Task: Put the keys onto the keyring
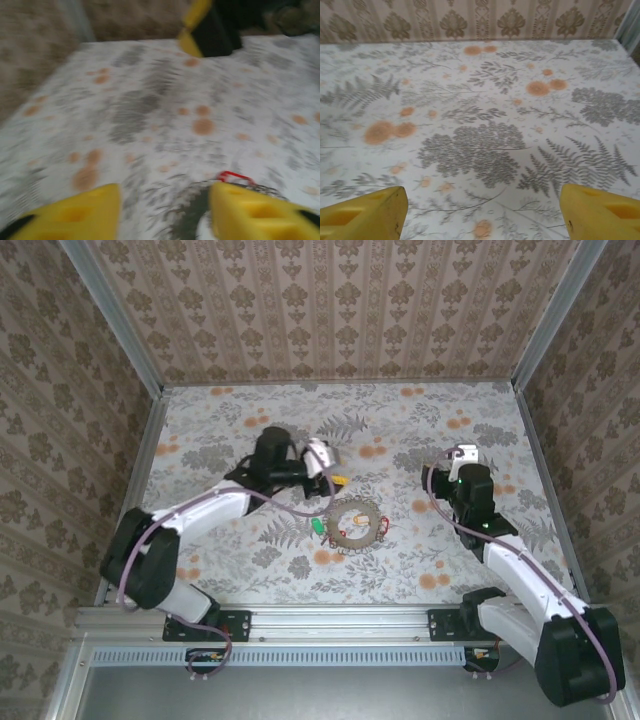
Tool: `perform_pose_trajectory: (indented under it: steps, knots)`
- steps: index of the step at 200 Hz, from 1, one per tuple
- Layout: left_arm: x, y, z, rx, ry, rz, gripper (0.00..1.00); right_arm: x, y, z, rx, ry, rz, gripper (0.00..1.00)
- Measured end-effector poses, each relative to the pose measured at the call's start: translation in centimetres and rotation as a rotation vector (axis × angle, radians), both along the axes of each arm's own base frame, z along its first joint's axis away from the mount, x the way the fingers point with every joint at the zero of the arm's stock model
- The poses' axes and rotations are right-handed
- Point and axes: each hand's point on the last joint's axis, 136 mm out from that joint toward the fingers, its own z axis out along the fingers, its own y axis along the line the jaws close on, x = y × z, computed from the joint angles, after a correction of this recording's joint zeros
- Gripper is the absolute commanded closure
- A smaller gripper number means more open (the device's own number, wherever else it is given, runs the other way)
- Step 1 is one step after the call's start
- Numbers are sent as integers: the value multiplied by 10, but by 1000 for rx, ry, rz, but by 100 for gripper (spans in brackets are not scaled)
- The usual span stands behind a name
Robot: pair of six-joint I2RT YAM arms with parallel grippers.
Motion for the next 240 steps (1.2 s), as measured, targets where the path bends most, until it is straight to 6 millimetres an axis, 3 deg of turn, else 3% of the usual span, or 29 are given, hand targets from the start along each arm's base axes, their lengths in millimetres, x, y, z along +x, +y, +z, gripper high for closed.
perform_pose_trajectory:
  steps: [46,74,101,127,156,174,181,187,240]
  knots:
    - [44,106,-7,-29,-10,443,0,19,-7,-46,-82,74,-19,17]
    - [62,175,-12,-45,8,710,0,28,-5,-61,-96,73,-10,18]
    - [62,230,-22,-66,32,922,0,41,1,-57,-105,18,23,18]
    - [57,269,-39,-66,62,1065,0,48,1,-63,-111,4,36,19]
    - [54,290,-51,-57,81,1141,0,47,-12,-61,-83,-74,20,19]
    - [56,294,-55,-56,78,1154,0,42,-16,-79,-77,-44,16,18]
    - [57,295,-57,-56,79,1154,0,42,-16,-83,-71,-31,13,6]
    - [59,295,-60,-54,82,1155,0,42,-16,-83,-60,-31,7,1]
    - [78,290,-101,-42,124,1109,0,54,-28,-68,-25,-72,-52,1]
